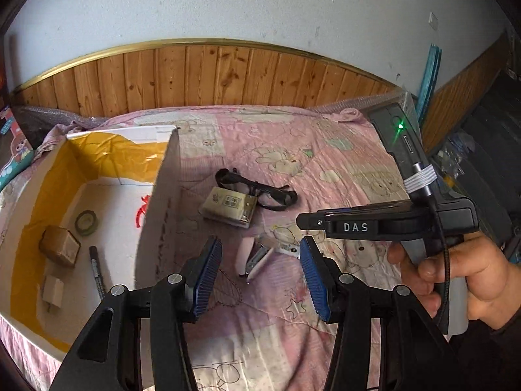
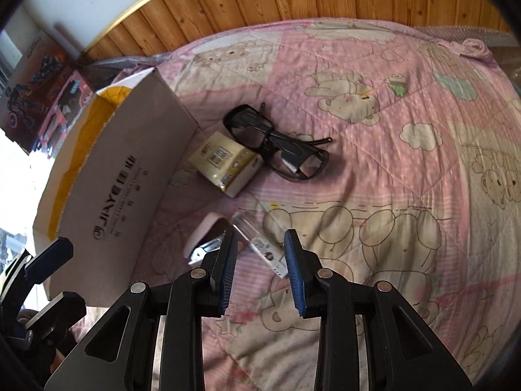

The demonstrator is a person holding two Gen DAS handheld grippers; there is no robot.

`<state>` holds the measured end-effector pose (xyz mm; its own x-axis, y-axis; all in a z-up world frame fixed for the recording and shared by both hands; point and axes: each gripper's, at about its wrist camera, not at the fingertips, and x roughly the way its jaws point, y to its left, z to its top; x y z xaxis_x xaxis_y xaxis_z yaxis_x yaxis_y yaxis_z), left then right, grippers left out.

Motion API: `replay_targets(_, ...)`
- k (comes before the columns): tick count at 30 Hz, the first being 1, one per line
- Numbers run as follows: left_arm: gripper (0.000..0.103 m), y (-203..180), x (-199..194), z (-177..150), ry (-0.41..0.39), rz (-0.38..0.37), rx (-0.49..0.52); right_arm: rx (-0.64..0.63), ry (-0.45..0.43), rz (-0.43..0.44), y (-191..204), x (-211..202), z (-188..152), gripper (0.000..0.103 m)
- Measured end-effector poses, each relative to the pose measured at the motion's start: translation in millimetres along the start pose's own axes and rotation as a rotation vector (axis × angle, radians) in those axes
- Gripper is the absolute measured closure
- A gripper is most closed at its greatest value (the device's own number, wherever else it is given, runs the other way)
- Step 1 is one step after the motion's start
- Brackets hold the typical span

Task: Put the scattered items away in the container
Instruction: 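Grasp the pink stapler with the left tool while the right tool grasps the clear plastic tube, then carry the clear tube in the right tool and stapler in the left tool over the box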

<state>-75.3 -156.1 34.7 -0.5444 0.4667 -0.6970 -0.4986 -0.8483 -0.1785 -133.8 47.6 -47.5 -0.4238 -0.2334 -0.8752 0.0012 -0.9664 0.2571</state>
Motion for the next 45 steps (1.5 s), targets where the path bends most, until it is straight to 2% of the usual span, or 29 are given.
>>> replay_targets(5, 0.052, 7.4, 35.7, -4.6, 0.064, -0.003, -0.058, -0.069, 0.038, -0.015, -5.4, 21.8, -4.2, 0.07)
replay_targets(10, 0.052, 14.1, 74.3, -7.7, 0.118, 0.046, -0.074, -0.193, 0.054, -0.073, 7.8, 39.4, -9.9, 0.072)
replay_targets(13, 0.052, 16.0, 100.1, -14.6, 0.164, 0.075, -0.076, -0.199, 0.063, -0.04, 8.2, 45.4, -12.2, 0.072)
replay_targets(16, 0.052, 22.5, 117.7, -23.8, 0.212, 0.067, -0.095, -0.22, 0.135, -0.024, 9.6, 51.6, -14.5, 0.075)
replay_targets(19, 0.05, 28.1, 129.8, -34.6, 0.263, 0.065, -0.11, -0.269, 0.181, -0.034, 13.2, 50.7, -15.2, 0.082)
replay_targets(22, 0.05, 22.1, 128.8, -37.7, 0.244, 0.093, -0.07, -0.263, 0.173, 0.014, 10.0, 47.1, -14.0, 0.081)
replay_targets(25, 0.05, 24.8, 123.8, -33.4, 0.21, 0.025, -0.111, -0.257, 0.126, 0.038, 6.5, 46.3, -10.9, 0.081)
replay_targets(28, 0.05, 37.5, 118.2, -27.3, 0.159, -0.02, -0.19, -0.219, 0.138, 0.068, -1.2, 51.8, -9.5, 0.082)
replay_targets(30, 0.05, 46.4, 122.2, -26.2, 0.161, -0.023, -0.231, -0.213, 0.158, 0.051, -4.3, 51.8, -9.5, 0.084)
replay_targets(32, 0.048, 45.2, 128.8, -26.5, 0.176, 0.019, -0.218, -0.225, 0.175, 0.017, -5.0, 49.0, -10.0, 0.084)
replay_targets(35, 0.05, 41.6, 129.7, -25.4, 0.177, 0.008, -0.228, -0.252, 0.185, -0.024, -7.1, 42.7, -12.2, 0.084)
replay_targets(38, 0.05, 25.3, 126.6, -29.5, 0.163, 0.006, -0.152, -0.253, 0.191, -0.04, -14.4, 38.8, -13.2, 0.084)
replay_targets(39, 0.05, 18.1, 130.0, -30.7, 0.187, -0.006, -0.12, -0.25, 0.191, -0.039, -17.0, 38.1, -13.4, 0.084)
replay_targets(40, 0.051, 8.6, 135.3, -34.7, 0.22, 0.008, -0.08, -0.245, 0.19, -0.033, -19.3, 37.7, -13.7, 0.084)
replay_targets(42, 0.051, -9.5, 137.2, -39.9, 0.193, 0.091, 0.021, -0.234, 0.184, -0.012, -22.4, 37.7, -14.0, 0.083)
replay_targets(44, 0.051, -10.5, 136.0, -39.9, 0.18, 0.085, 0.017, -0.219, 0.163, 0.006, -25.0, 38.4, -13.6, 0.081)
replay_targets(45, 0.051, -7.3, 135.3, -38.1, 0.178, 0.065, -0.004, -0.209, 0.153, 0.013, -26.7, 39.9, -13.2, 0.074)
